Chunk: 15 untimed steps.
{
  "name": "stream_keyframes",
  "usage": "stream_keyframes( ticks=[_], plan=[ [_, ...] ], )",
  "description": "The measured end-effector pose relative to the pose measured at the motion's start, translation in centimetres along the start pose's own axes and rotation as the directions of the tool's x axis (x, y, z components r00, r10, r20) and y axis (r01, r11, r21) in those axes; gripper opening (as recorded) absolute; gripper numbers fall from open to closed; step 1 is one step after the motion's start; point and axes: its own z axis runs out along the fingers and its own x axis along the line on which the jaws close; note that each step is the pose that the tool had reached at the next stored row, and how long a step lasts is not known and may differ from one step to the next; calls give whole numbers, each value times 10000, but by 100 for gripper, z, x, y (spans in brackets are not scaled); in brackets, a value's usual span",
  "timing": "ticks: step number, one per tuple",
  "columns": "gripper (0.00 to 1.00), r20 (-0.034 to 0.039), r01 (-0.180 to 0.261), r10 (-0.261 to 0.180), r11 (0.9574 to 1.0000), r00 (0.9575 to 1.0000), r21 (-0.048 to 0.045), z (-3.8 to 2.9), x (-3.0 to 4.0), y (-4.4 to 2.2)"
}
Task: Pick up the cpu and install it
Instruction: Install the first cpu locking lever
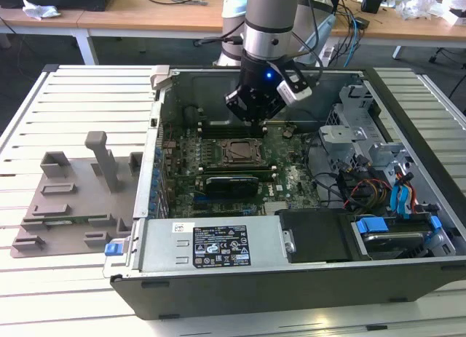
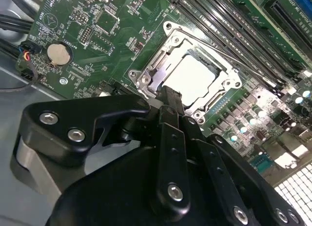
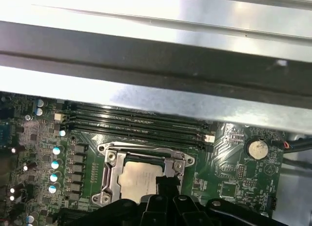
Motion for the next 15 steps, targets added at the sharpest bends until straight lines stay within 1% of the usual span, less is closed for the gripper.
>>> stream_keyframes(
  ticks=[2,4,5,10,15],
  plan=[
    [11,0,0,0,10000,10000,7,-58,1,-3],
    [11,0,0,0,10000,10000,8,-85,2,-4],
    [11,0,-1,1,10000,10000,8,-111,3,-5],
    [11,0,-1,1,10000,10000,12,-180,4,-8],
    [11,0,0,0,10000,10000,11,-191,4,-9]
  ],
)
